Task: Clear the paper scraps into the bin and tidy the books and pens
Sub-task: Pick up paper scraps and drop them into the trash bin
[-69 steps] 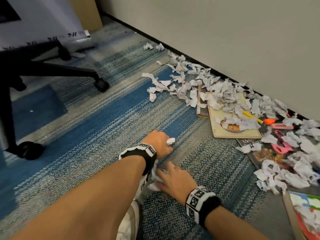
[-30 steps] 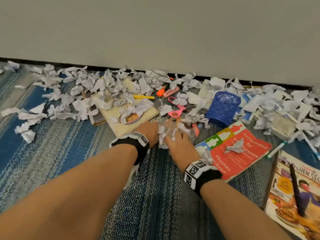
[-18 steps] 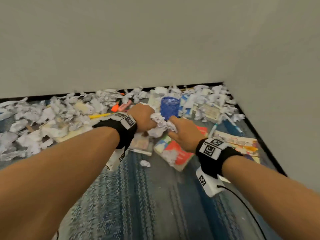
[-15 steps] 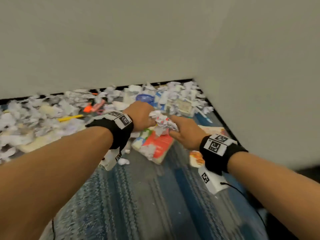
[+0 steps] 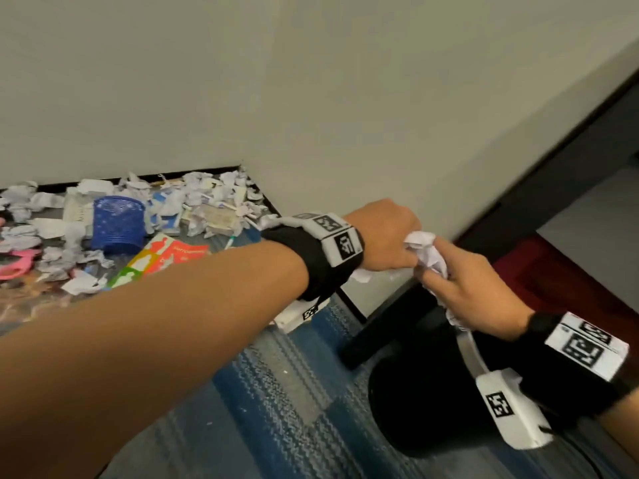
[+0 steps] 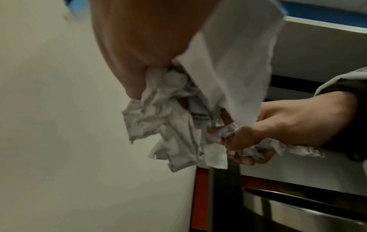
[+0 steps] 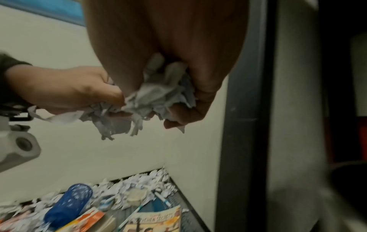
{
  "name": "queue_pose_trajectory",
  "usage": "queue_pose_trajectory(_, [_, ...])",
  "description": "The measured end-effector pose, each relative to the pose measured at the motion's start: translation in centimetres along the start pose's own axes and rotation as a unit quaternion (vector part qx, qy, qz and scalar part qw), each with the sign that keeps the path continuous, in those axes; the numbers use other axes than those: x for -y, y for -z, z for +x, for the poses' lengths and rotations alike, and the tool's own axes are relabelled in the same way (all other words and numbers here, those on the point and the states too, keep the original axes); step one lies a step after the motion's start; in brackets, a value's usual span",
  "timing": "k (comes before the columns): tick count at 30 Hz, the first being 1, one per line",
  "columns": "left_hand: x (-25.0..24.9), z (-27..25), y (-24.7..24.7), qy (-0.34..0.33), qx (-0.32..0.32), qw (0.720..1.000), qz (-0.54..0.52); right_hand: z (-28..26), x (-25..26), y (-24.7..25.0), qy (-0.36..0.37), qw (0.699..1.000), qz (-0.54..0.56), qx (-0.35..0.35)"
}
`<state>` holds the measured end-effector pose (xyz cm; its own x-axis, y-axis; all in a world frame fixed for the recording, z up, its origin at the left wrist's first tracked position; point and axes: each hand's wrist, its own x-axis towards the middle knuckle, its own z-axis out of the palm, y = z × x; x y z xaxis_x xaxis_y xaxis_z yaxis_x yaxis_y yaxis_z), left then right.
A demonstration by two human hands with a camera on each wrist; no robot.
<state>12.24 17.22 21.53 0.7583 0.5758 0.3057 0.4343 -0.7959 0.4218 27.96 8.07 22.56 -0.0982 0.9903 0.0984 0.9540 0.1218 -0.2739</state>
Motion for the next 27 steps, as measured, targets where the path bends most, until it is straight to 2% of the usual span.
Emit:
queue_pose_trajectory(7, [-10.7, 8.1, -7.0, -0.060, 0.009, 0.998, -0.026, -6.9, -11.0, 3.8, -0.073, 0.992, 0.053, -0.089])
queue_pose_trajectory(10, [-13.6, 9.9, -11.1, -0.097, 0.023, 0.995, 0.013, -9.2, -15.2, 3.5, -0.068, 0.991, 0.050, -0.099])
queue_pose_trajectory(13, [-14.7, 11.0, -14.4, -0.090, 0.049, 0.994, 0.025, -10.7, -18.7, 2.2, -0.080, 0.994, 0.013, -0.074])
queue_pose_trajectory(16, [-14.9, 11.5, -16.8, -0.059, 0.120, 0.991, 0.004, -11.3, -20.7, 0.7, -0.139, 0.989, -0.023, -0.049])
queue_pose_trajectory(20, [-14.9, 11.5, -18.5, -0.002, 0.229, 0.971, 0.065, -11.6, -21.5, -0.9, -0.160, 0.986, -0.038, 0.039])
queue_pose_trajectory(23, [-14.8, 11.9, -18.6, -0.006, 0.286, 0.953, 0.096, -11.4, -21.9, -0.6, -0.146, 0.977, -0.072, 0.135])
queue_pose_trajectory(24, [-14.8, 12.2, -18.7, -0.013, 0.267, 0.961, 0.078, -11.2, -22.0, -0.2, -0.146, 0.973, -0.076, 0.161])
queue_pose_trajectory(27, [-14.5, 13.1, -18.3, -0.009, 0.113, 0.993, 0.037, -10.7, -21.7, 1.0, -0.157, 0.965, -0.106, 0.179])
